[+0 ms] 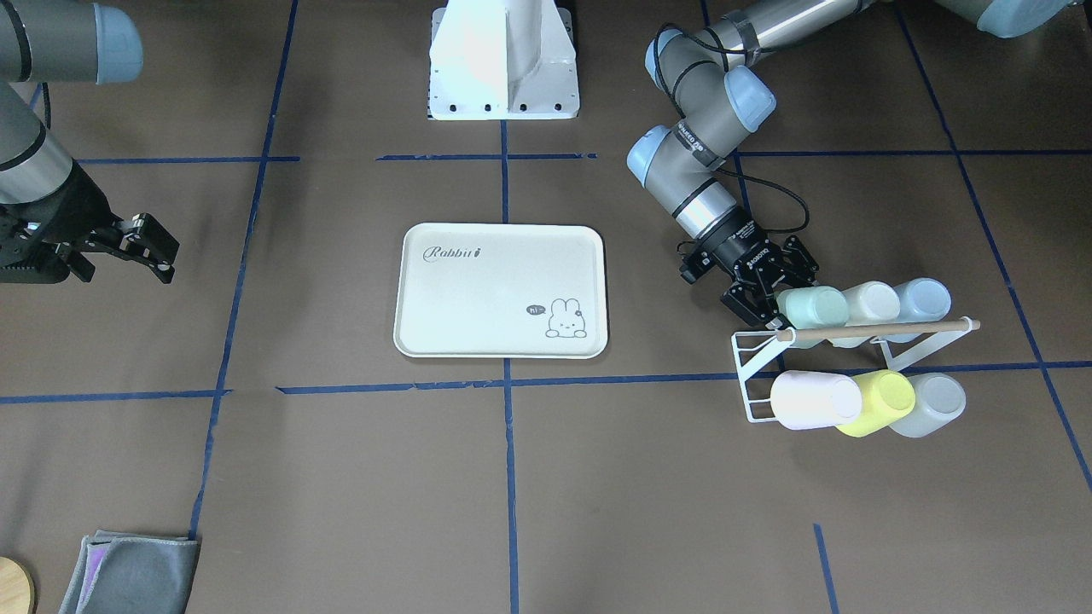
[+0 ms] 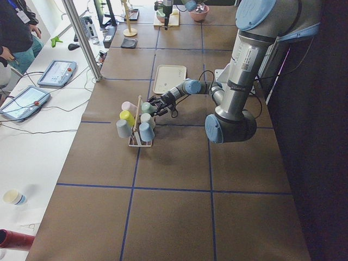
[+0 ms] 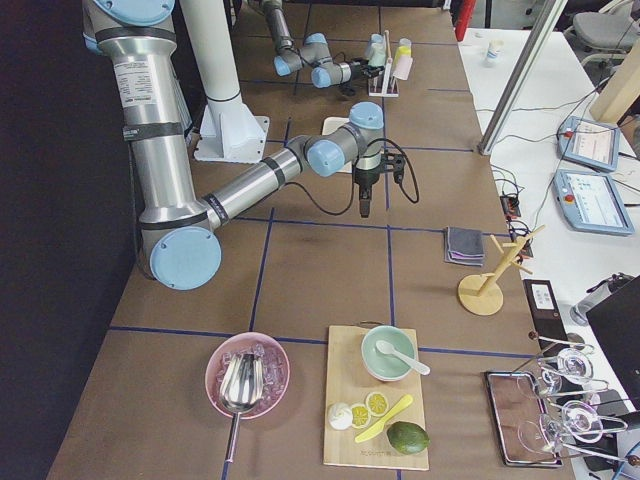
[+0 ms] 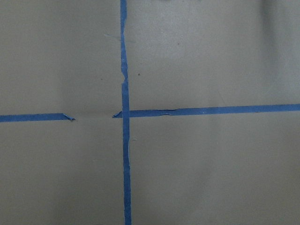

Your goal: Pick up and place green cup on tray

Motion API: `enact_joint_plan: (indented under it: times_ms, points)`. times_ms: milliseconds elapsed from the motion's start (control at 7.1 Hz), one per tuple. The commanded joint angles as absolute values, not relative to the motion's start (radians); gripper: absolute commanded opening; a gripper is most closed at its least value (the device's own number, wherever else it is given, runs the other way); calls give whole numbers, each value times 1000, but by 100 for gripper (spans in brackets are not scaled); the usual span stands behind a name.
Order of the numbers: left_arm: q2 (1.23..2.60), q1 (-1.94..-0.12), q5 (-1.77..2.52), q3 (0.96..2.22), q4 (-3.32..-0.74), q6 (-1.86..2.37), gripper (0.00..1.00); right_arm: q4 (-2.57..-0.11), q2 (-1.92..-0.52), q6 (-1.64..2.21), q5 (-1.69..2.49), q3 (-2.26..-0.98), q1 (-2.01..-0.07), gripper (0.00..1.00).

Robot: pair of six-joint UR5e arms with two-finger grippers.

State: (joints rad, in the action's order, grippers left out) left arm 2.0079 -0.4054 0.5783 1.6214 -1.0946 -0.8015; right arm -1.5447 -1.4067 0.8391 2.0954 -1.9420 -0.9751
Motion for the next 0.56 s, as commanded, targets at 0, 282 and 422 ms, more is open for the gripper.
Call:
enact_joint_plan:
  times_ms: [0, 282, 422]
  points:
    - [1999, -417, 578, 1664, -1094, -804, 50, -1545, -1405, 841, 2095, -1942, -974, 100]
    - [1997, -417, 578, 1669, -1094, -807, 51, -1545, -1405, 842, 2095, -1942, -976, 100]
    - [1997, -417, 577, 1670, -1094, -807, 52, -1545, -1405, 842, 2095, -1942, -976, 100]
